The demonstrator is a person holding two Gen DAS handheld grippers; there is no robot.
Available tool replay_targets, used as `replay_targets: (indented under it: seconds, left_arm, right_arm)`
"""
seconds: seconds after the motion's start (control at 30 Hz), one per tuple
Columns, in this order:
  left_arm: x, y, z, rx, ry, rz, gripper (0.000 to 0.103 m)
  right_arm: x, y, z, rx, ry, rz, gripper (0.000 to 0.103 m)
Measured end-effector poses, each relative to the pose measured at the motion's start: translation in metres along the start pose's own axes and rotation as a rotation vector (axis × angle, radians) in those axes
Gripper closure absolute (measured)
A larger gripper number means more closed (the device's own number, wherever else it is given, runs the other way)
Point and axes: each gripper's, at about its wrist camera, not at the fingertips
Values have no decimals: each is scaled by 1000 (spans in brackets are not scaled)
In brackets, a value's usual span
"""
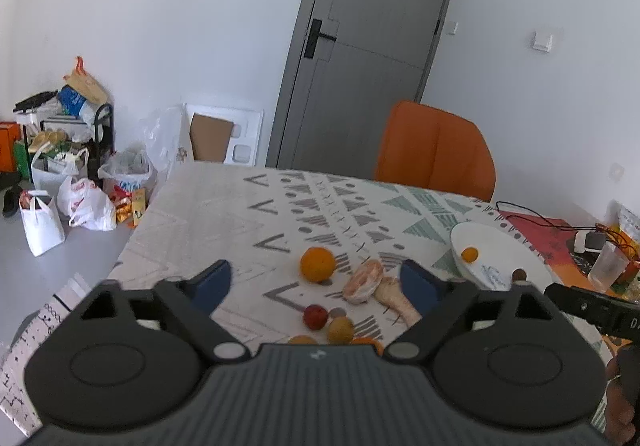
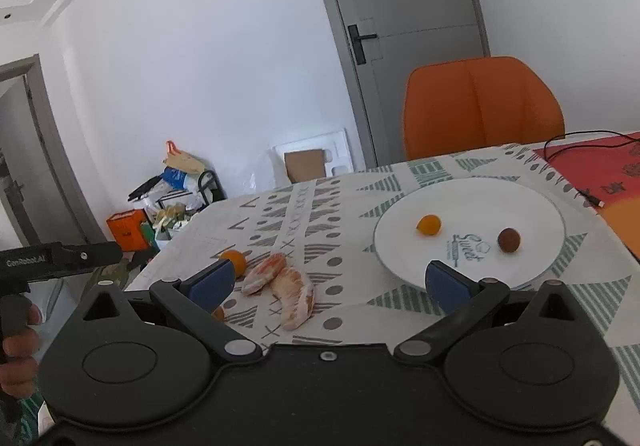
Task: Organize fruits
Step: 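Move both grippers back toward the remaining fruit on the table, then grasp the large orange with the right gripper while the left grasps an apricot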
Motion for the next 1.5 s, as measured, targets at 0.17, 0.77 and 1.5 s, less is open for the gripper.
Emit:
replay_targets:
  seconds: [0.17, 0.77, 1.5]
  left_arm:
    - [-12, 13, 12, 40, 54, 4, 43]
    - [-35, 46, 42, 99, 155, 24, 62]
    - [-46, 50, 42, 80, 143, 68, 22]
  right_arm:
    - [-9, 8, 6, -4, 33, -29, 4]
    - [-59, 54, 30, 12, 205, -157, 23]
    - [-95, 81, 55, 39, 319, -237, 67]
Point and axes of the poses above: each gripper's, at about its wrist camera, not at the fingertips, and x roughly against the way its jaws point, y to its left, z to its underside, and after that the axes turned 9 degrees about -y, right-handed
